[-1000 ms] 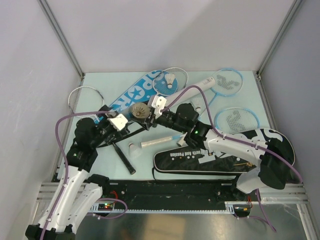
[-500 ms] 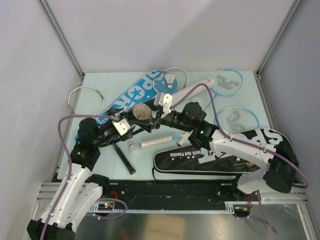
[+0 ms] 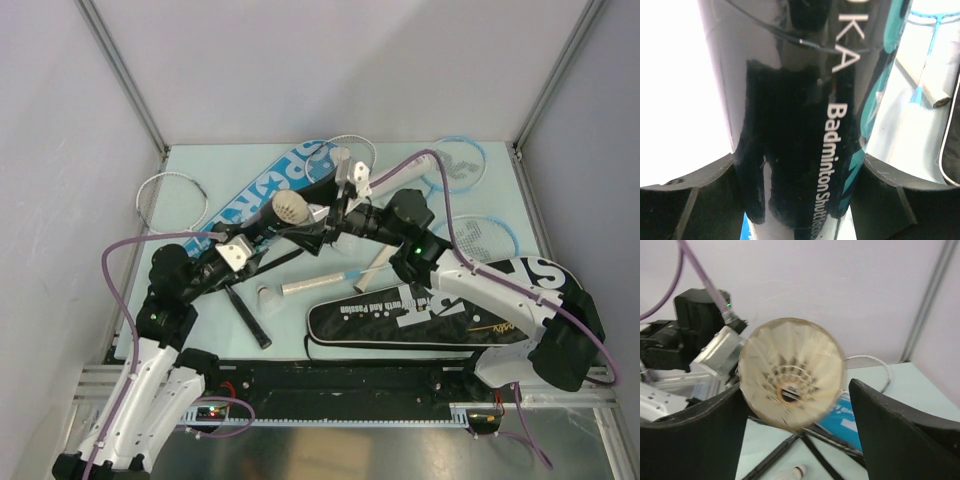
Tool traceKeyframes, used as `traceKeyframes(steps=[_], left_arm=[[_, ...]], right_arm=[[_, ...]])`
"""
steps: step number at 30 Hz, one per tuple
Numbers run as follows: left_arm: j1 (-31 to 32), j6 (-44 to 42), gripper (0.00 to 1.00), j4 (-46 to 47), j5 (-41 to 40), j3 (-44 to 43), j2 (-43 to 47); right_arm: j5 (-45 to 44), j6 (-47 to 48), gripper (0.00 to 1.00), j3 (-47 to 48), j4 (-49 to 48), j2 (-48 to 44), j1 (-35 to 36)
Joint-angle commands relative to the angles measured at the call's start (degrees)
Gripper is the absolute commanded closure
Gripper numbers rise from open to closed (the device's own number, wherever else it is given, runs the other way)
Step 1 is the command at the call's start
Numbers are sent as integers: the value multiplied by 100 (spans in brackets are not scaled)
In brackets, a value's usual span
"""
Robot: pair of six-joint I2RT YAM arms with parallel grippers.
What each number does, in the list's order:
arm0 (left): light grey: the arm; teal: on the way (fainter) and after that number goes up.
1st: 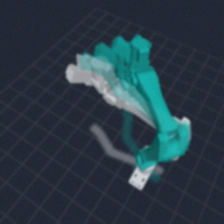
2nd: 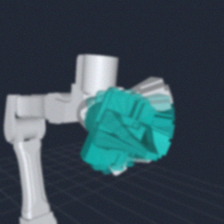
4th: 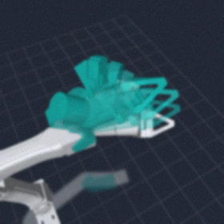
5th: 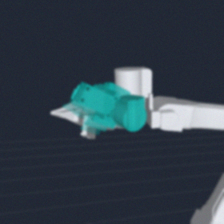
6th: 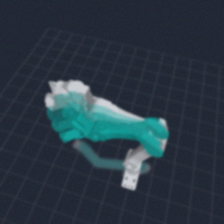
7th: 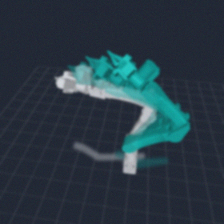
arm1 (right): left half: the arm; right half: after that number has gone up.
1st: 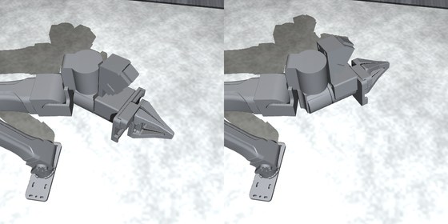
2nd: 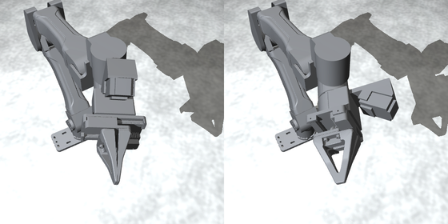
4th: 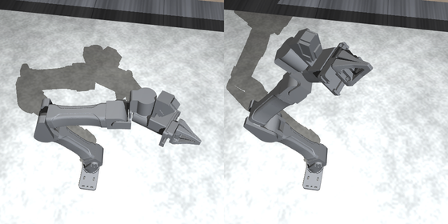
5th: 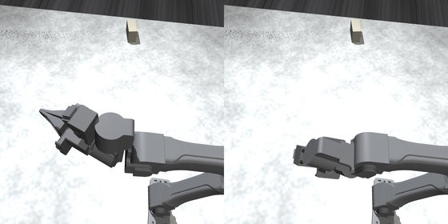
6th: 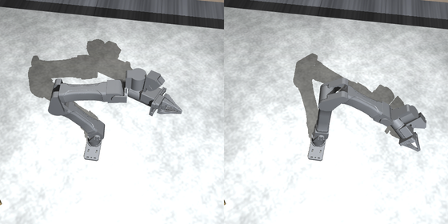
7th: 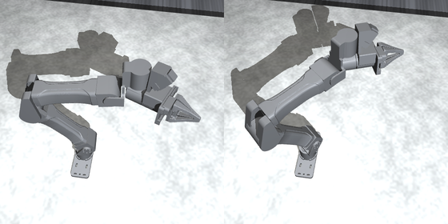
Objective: Pack up the badminton gear
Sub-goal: Adjust the shuttle tube.
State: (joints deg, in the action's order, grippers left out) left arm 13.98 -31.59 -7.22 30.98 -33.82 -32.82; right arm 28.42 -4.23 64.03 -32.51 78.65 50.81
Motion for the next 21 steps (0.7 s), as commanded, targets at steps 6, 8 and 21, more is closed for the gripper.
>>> traceKeyframes(steps=[6, 8, 21], left_arm=[[-57, 928, 59, 247, -306, -66, 86], [-56, 1077, 61, 254, -502, -125, 81], [-51, 2335, 57, 518, -1993, 45, 926]], right_arm=[[329, -1125, 1, 244, -909, -425, -971], [119, -1337, 1, 269, -883, -395, -1157], [-1658, -2317, 18, 3875, 3429, 2746, -2601]])
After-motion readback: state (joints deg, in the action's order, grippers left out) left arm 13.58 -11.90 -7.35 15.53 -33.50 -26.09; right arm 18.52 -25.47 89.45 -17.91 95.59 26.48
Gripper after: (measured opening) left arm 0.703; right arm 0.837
